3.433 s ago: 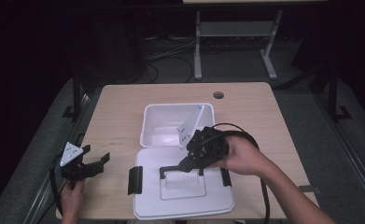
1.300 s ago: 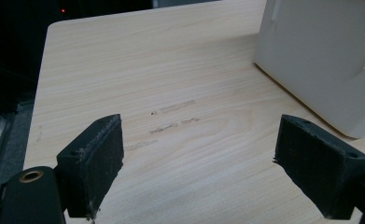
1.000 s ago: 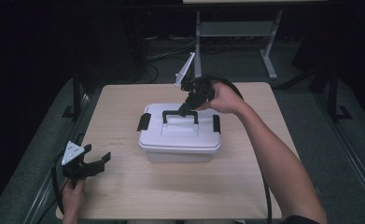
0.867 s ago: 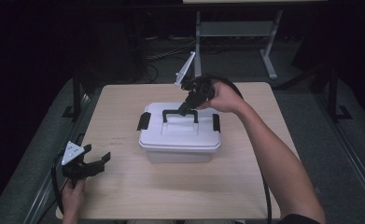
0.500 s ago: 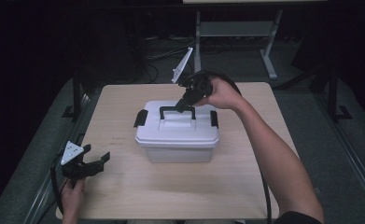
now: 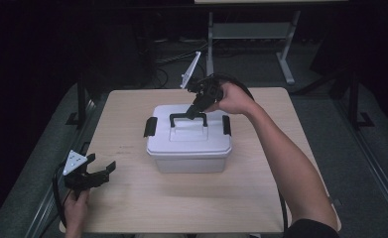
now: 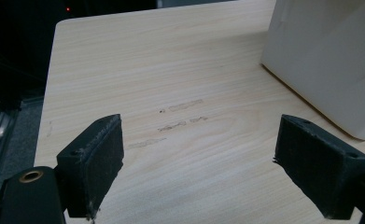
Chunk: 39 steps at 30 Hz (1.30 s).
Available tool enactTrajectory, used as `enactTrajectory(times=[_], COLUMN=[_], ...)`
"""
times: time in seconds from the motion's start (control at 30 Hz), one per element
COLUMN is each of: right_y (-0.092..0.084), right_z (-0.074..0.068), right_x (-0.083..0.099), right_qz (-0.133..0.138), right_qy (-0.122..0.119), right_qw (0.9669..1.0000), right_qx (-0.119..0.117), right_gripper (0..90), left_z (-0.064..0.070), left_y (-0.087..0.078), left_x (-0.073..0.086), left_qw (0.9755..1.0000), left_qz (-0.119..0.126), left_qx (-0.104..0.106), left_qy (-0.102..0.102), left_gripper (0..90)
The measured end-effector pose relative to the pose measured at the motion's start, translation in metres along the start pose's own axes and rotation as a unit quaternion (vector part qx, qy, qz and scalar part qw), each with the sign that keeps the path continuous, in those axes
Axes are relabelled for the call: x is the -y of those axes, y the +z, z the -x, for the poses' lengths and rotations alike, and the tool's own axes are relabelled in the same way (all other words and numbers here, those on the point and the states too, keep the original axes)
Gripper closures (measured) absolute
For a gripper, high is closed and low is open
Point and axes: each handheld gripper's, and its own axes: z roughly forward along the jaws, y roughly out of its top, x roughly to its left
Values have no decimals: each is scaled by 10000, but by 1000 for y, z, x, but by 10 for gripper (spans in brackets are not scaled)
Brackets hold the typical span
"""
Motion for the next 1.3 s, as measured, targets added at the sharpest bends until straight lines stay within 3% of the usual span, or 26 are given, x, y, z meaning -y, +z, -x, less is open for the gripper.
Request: enactTrajectory(times=[0.6, 0.8, 1.3], right_y=[7, 9, -3], right_z=[2, 0, -12], right_x=[8, 7, 1], right_qz=[-49, -79, -8], right_qy=[154, 216, 213], right_qw=[9999, 9997, 9992], right_qx=[-44, 80, 325], right_gripper=[824, 710, 582], left_z=[0, -1, 2], left_y=[-1, -1, 0], left_x=[0, 0, 0], left_qw=[10000, 10000, 10000], left_qz=[8, 7, -10], left_qx=[-13, -9, 43], left_qy=[-13, -16, 11], left_gripper=[148, 148, 148])
